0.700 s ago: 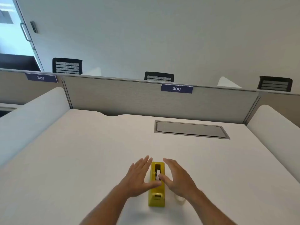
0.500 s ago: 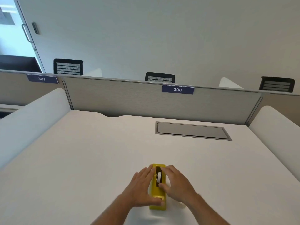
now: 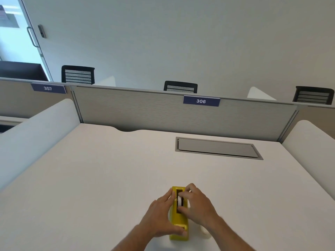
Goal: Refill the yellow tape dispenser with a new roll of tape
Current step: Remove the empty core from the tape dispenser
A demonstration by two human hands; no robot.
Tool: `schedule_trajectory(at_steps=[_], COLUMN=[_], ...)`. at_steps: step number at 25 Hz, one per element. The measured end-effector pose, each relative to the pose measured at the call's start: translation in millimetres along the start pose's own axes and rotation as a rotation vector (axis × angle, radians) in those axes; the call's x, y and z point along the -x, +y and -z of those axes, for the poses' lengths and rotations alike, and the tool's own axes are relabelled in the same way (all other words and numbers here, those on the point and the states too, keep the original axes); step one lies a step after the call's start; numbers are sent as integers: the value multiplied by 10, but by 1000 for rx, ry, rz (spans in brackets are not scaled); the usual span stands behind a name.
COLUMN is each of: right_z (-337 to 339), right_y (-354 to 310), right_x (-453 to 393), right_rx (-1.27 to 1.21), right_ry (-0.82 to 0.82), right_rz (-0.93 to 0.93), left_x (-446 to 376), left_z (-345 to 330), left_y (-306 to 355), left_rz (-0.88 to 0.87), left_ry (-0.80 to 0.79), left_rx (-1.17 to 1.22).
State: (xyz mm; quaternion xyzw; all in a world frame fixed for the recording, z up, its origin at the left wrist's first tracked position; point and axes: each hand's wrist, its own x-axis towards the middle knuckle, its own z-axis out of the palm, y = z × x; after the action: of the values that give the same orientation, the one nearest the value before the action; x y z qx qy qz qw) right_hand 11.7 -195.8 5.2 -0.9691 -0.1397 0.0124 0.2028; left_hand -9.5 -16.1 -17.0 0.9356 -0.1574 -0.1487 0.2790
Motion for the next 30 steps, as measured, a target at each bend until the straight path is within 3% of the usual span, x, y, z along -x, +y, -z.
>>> schedule_trajectory(at_steps=[13, 19, 24, 30], right_z=[-12, 55, 204, 329], right_y=[59, 23, -97, -220], right_x=[-44, 12, 69, 143], right_rx=[-22, -170, -424, -642], right_ry=[60, 94, 143, 164], right_rz=[61, -36, -101, -201], left_x=[-7, -10, 65, 129], left_z=[-1, 18, -9, -32], left_y=[-2, -3, 29, 186], left_rz=[28, 28, -25, -64], left_ry=[-20, -30, 191, 415], left_rx=[74, 153, 303, 655])
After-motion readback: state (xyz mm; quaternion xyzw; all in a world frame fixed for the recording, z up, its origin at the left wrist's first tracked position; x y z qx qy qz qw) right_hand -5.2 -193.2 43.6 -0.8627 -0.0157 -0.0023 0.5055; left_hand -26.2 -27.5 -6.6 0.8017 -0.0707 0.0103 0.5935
